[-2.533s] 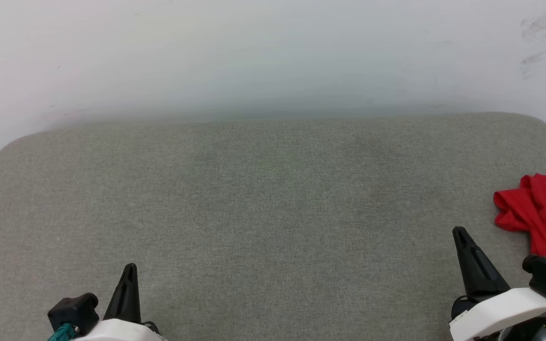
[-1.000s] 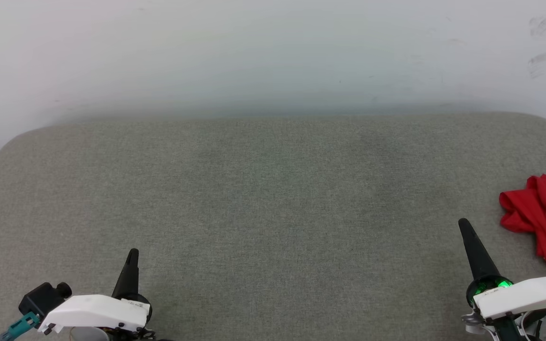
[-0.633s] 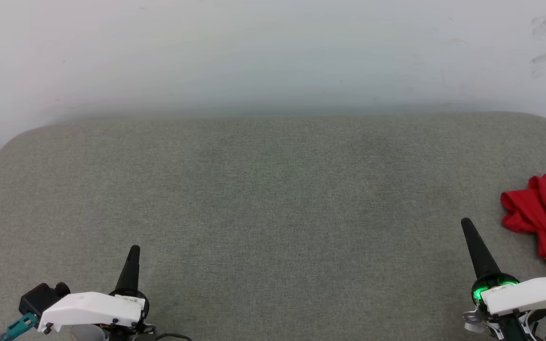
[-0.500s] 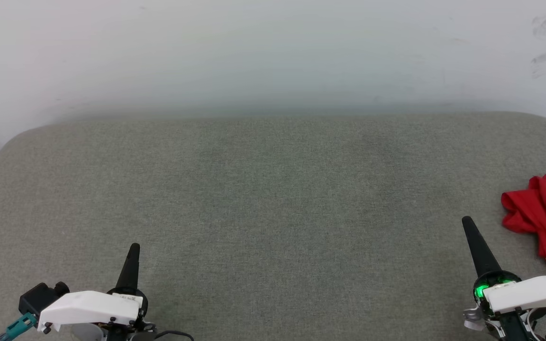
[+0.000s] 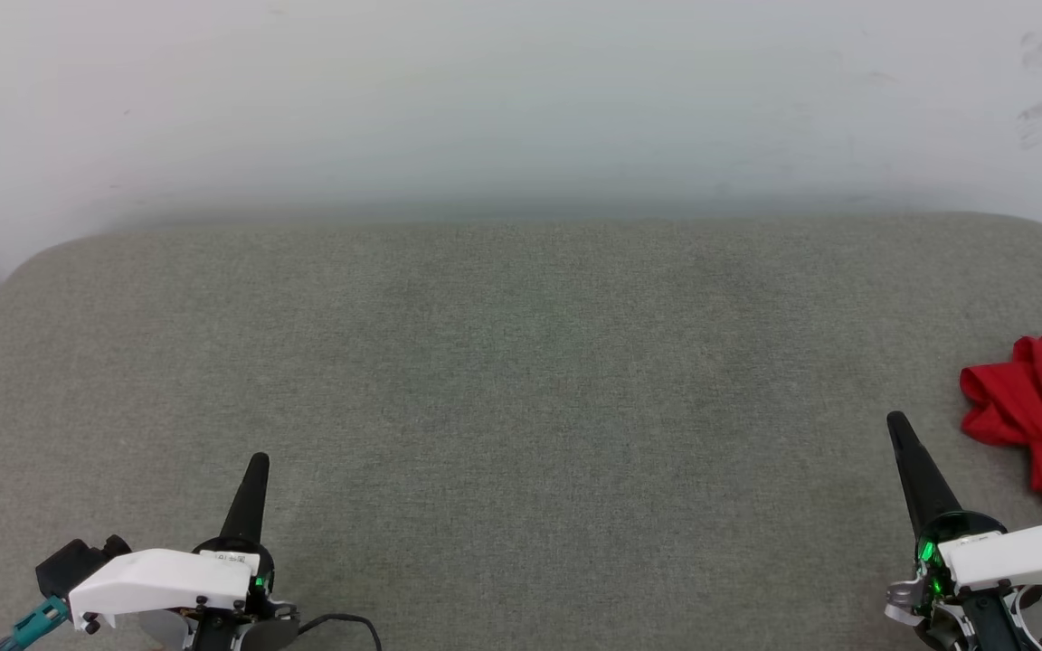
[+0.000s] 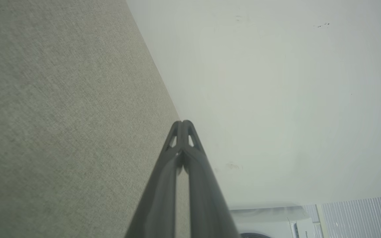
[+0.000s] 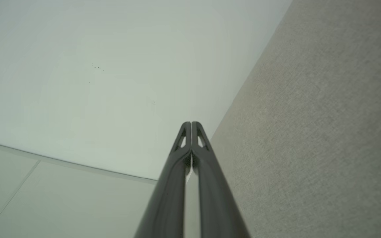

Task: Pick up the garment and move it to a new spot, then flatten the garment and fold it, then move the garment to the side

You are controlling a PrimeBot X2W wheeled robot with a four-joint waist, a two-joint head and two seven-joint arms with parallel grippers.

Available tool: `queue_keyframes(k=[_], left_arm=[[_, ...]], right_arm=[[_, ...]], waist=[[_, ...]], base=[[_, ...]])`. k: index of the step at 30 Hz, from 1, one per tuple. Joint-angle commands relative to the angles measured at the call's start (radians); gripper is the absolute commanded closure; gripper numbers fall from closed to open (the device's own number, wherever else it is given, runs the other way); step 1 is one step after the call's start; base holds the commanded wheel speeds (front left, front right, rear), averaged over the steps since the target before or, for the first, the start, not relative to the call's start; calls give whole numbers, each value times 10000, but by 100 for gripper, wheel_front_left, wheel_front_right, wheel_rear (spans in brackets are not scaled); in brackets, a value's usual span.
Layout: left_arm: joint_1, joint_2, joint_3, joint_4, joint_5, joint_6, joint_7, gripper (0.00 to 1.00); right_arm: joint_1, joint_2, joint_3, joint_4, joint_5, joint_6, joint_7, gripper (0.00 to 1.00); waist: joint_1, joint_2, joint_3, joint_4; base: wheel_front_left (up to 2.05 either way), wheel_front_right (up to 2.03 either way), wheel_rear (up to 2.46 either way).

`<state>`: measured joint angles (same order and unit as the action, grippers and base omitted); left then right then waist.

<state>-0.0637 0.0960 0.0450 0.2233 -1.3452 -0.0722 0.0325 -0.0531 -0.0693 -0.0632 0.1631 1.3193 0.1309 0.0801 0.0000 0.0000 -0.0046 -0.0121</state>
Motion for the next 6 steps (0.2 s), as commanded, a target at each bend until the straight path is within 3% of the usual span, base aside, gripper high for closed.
queue_keyframes(k=[1,6], left_arm=[[-171,-11,91,-10,-194,-100,68,100],[-235,-75,177,21,-553,-188,179,100]], right_arm=[[-240,-53,-31,9,222,-2,12,100],[-292,-44,-66,130,652,-2,36,100]], waist=[[0,0,2,4],[0,0,12,19]], base=[[0,0,0],[0,0,0]])
